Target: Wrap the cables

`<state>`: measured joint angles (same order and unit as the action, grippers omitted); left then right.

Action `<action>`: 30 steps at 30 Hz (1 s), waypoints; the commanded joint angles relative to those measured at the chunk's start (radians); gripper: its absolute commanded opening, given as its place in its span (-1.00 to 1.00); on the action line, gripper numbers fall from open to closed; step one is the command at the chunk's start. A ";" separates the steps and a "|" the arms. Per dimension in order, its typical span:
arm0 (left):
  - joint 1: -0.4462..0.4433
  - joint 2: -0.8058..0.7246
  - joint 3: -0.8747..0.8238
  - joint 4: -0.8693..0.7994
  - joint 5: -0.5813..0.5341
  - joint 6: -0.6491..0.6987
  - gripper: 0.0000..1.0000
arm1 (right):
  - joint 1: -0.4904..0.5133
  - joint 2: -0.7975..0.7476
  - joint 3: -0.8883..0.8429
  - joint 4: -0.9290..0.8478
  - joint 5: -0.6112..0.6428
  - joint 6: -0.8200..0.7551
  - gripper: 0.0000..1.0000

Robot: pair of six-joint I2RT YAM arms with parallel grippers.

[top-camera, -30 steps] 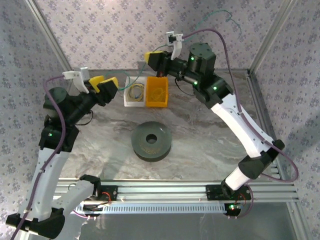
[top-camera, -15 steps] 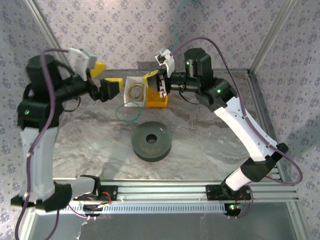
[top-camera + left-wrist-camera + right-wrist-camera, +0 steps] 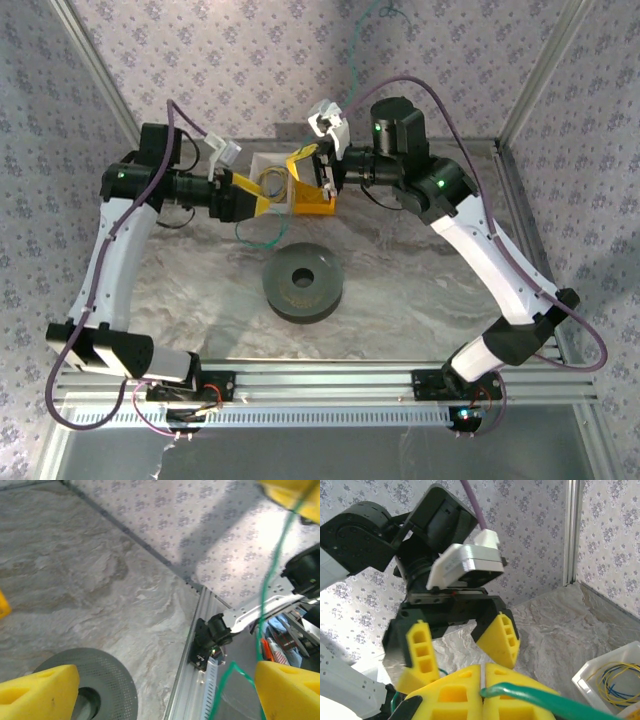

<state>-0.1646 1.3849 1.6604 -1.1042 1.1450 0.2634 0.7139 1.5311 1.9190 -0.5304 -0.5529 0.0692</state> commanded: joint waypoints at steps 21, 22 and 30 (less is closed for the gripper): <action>-0.042 -0.028 -0.088 0.084 0.010 -0.030 -0.97 | -0.012 -0.004 -0.021 -0.016 0.003 -0.022 -1.00; -0.033 -0.033 -0.090 0.115 -0.024 -0.063 -1.00 | -0.015 -0.010 -0.035 -0.014 0.010 -0.020 -1.00; 0.134 -0.132 -0.170 0.418 -0.502 -0.430 -1.00 | -0.105 -0.110 -0.239 0.073 0.109 0.097 -1.00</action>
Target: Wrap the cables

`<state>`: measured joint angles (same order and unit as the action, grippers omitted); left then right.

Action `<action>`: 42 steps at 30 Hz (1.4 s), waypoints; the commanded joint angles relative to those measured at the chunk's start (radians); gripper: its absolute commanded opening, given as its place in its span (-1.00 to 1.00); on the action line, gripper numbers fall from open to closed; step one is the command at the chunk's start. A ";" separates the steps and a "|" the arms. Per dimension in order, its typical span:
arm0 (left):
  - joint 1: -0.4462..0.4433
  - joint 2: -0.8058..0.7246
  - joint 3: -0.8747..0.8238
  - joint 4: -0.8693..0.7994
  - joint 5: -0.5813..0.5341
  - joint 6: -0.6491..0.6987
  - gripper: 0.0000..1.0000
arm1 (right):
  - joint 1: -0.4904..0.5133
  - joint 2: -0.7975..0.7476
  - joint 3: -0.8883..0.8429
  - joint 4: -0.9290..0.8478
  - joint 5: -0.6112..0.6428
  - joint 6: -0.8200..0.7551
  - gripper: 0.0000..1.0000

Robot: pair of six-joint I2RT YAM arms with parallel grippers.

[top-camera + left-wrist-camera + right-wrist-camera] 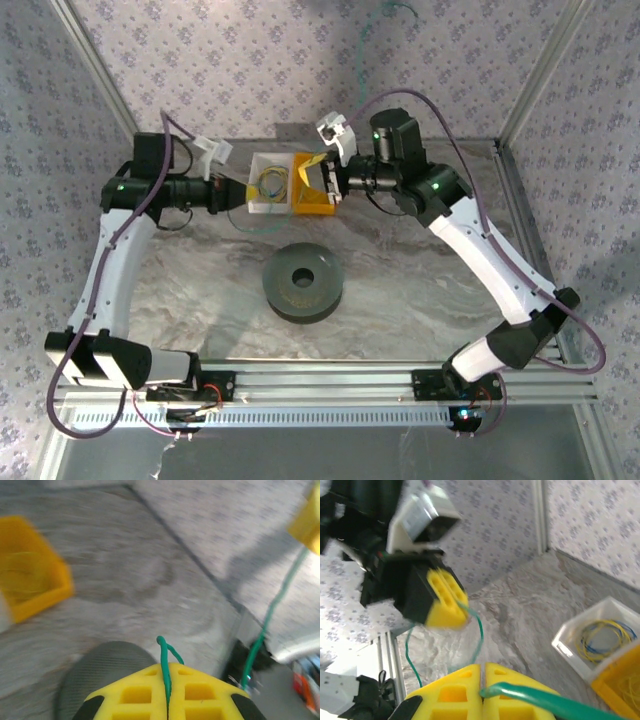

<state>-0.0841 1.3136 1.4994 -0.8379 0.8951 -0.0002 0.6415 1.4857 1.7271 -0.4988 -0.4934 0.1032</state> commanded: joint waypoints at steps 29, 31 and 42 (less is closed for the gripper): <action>-0.093 -0.320 -0.213 0.426 -1.214 -0.575 -1.00 | 0.024 -0.264 -0.371 0.091 0.129 0.072 -0.50; -0.097 -0.298 -0.179 0.420 -1.130 -0.578 -1.00 | 0.088 -0.248 -0.305 0.064 0.169 -0.041 -0.38; -0.102 -0.198 0.091 0.394 -0.772 -0.605 -1.00 | 0.218 -0.060 -0.014 0.030 0.248 -0.469 0.49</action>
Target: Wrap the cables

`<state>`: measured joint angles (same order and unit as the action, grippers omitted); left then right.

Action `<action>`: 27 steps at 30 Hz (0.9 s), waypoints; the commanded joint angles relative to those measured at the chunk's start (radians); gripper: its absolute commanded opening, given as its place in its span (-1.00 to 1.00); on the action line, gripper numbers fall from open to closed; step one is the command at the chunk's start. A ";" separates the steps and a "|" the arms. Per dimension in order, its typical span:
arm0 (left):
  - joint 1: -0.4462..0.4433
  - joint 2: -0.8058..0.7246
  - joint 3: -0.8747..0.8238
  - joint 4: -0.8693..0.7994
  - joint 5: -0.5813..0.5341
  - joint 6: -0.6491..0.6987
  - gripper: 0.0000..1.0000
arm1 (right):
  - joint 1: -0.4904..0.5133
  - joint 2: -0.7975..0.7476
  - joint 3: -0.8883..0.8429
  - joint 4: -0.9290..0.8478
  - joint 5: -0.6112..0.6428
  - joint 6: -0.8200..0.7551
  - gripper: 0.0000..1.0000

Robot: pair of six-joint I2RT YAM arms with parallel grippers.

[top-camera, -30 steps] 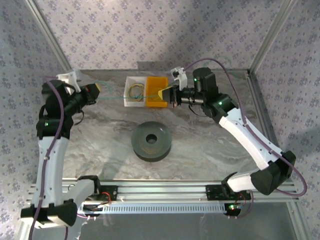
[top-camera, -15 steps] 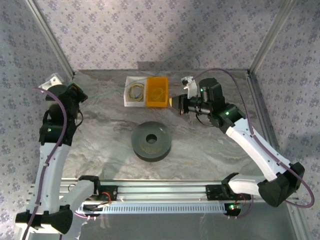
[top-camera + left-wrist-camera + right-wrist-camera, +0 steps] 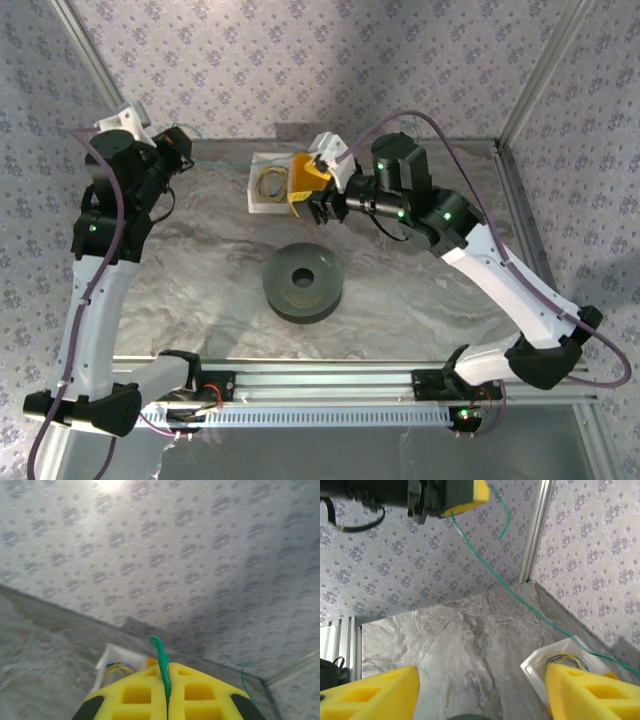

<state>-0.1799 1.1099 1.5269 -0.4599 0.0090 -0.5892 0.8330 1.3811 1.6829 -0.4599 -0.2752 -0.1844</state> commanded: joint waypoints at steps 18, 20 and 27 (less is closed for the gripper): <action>-0.023 0.061 0.323 -0.015 0.240 -0.036 -1.00 | 0.089 0.584 0.720 -0.111 0.101 -0.517 0.73; -0.023 0.055 0.322 -0.013 0.245 -0.039 -1.00 | 0.088 0.625 0.772 -0.109 0.129 -0.516 0.52; -0.023 0.032 0.289 0.009 0.253 -0.041 -1.00 | 0.081 0.682 0.897 -0.122 0.174 -0.540 -1.00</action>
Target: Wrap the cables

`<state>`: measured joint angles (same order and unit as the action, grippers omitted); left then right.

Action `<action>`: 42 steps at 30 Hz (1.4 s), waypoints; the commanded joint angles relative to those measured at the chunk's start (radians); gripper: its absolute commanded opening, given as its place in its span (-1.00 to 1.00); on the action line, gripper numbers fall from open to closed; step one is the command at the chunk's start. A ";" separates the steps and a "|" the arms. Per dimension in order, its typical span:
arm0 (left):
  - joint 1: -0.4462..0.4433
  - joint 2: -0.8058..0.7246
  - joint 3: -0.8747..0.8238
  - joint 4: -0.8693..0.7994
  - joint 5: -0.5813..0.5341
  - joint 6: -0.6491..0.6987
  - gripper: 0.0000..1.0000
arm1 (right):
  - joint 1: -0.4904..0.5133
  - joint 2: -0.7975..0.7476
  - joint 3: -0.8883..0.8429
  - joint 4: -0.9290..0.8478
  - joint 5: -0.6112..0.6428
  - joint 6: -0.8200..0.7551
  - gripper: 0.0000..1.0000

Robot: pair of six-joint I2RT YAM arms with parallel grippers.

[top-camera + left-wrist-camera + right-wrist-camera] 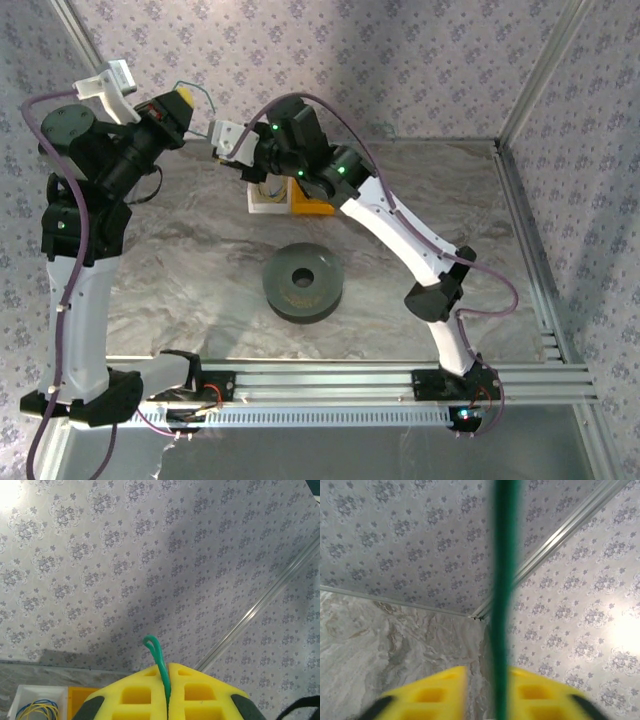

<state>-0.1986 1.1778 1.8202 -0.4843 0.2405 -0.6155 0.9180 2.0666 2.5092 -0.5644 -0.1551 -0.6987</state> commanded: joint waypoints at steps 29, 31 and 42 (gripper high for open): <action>0.002 -0.235 -0.530 -0.077 -0.053 0.165 0.99 | -0.050 -0.241 0.039 0.367 0.465 -0.917 -1.00; 0.005 -0.237 -0.574 -0.080 -0.054 0.160 0.99 | -0.042 -0.255 0.056 0.381 0.447 -0.959 -1.00; 0.008 -0.179 -0.682 -0.018 -0.002 0.128 0.99 | 0.110 -0.341 0.097 0.309 0.494 -1.046 -1.00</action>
<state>-0.1963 0.9867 1.1290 -0.5385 0.2070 -0.4808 0.9943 1.7592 2.5771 -0.1772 0.2951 -1.5841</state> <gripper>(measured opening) 0.997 0.075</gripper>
